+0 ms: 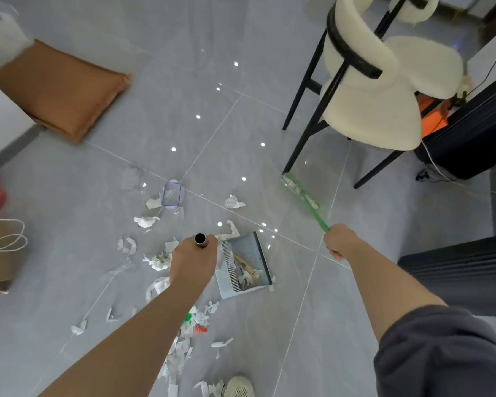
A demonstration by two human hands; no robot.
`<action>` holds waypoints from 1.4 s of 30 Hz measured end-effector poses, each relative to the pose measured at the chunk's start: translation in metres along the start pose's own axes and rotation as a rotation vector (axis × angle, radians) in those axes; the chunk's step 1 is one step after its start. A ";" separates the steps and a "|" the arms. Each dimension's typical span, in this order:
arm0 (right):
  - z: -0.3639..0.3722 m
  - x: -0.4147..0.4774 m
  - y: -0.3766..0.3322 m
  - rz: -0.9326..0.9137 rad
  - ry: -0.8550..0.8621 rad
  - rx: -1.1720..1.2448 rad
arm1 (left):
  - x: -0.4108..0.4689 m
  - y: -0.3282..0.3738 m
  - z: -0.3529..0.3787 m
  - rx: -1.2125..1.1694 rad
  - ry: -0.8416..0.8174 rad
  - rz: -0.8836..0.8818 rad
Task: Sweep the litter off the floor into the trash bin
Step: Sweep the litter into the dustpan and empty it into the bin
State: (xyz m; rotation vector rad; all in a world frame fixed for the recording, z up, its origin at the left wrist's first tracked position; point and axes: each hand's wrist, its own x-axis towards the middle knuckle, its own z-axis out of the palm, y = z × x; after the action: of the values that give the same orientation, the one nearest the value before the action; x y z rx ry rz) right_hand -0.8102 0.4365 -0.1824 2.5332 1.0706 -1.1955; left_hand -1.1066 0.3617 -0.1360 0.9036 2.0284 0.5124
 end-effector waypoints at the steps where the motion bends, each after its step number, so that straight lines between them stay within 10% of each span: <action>1: 0.002 0.006 -0.003 -0.007 -0.007 -0.017 | 0.004 0.002 0.000 -0.007 -0.004 0.000; 14: 0.000 -0.032 -0.019 0.024 -0.130 -0.253 | 0.007 0.008 -0.012 0.017 0.002 0.016; 30: 0.079 -0.225 0.143 0.348 -0.392 -0.209 | -0.065 -0.090 -0.098 0.171 -0.077 0.119; 42: 0.089 -0.265 0.198 0.237 -0.402 -0.067 | -0.078 -0.120 -0.100 0.251 -0.105 0.108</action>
State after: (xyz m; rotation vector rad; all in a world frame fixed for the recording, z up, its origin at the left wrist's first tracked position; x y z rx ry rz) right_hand -0.8490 0.1105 -0.0831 2.1616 0.6827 -1.4817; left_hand -1.2081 0.2205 -0.1136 1.1707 1.9842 0.2652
